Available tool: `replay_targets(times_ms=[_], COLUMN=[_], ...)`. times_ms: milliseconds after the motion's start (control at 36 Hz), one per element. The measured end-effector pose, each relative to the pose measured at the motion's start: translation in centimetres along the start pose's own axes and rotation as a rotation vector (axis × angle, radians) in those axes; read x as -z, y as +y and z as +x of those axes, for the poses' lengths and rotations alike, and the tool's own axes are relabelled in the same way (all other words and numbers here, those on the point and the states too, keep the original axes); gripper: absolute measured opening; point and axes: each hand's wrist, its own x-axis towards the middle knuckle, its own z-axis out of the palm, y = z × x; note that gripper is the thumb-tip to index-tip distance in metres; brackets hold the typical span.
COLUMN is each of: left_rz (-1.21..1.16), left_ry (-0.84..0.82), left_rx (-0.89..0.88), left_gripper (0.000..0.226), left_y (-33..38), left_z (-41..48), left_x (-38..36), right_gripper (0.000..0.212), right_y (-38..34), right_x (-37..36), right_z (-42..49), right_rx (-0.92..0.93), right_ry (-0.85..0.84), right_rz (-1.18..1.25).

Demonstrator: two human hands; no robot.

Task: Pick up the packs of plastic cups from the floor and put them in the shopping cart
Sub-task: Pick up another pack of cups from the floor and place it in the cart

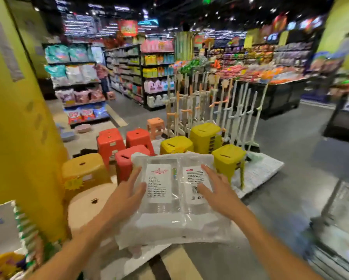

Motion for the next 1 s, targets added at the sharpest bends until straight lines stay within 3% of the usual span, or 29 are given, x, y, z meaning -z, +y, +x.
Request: replay_targets(times_ms=[139, 444, 694, 889, 1000], left_rz=[-0.037, -0.013, -0.041, -0.195, -0.227], left_ry=[-0.15, -0.424, -0.628, -0.869, -0.926], left_rx=[-0.166, -0.359, -0.482, -0.532, -0.55], left_gripper=[0.061, 0.068, 0.059, 0.061, 0.054], left_y=[10.0, 29.9, 41.9, 46.9, 48.8], left_z=[6.8, 14.3, 16.8, 19.8, 21.0], left_x=[-9.4, -30.7, -43.9, -53.3, -60.0], right_gripper=[0.065, 0.066, 0.067, 0.067, 0.066], right_y=[9.3, 28.2, 39.3, 44.8, 48.1], right_x=[10.3, 27.5, 34.7, 38.1, 39.7], right_z=[-0.4, -4.8, -8.4, -9.8, -10.6], right_rx=[-0.154, -0.405, -0.592, -0.771, -0.845], right_ry=[0.143, 0.345, 0.498, 0.6, 0.627], right_rz=[0.004, -0.028, -0.07, -0.041, -0.047])
